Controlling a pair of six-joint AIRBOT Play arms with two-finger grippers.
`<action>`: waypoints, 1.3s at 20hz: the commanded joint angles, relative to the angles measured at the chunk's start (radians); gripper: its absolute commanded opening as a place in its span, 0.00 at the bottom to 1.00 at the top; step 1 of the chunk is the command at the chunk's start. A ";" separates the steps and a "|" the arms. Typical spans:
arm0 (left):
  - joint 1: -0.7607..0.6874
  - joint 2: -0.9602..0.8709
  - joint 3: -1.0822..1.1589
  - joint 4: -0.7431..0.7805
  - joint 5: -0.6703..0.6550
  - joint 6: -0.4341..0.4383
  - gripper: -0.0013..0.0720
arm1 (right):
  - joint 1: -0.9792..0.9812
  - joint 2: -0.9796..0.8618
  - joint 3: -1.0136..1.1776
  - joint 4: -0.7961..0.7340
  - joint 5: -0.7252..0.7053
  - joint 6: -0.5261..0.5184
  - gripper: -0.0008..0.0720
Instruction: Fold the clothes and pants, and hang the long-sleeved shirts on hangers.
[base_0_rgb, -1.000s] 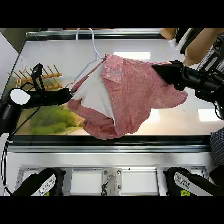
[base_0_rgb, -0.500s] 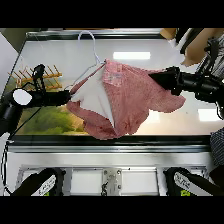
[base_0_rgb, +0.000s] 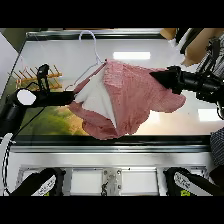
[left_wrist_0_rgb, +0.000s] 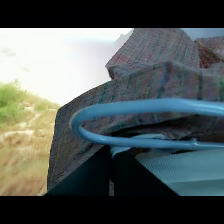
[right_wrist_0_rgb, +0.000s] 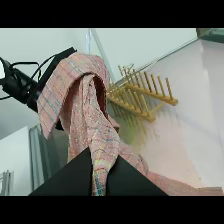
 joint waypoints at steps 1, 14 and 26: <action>-0.061 0.001 0.002 -0.025 0.049 -0.039 0.04 | 0.002 0.000 -0.001 0.092 -0.034 0.001 0.03; -0.051 0.001 0.002 -0.023 0.107 -0.077 0.04 | 0.002 0.000 -0.001 0.277 -0.041 -0.004 0.03; 0.130 0.001 0.002 -0.012 0.071 -0.065 0.04 | 0.002 0.000 -0.001 0.201 -0.033 0.001 0.03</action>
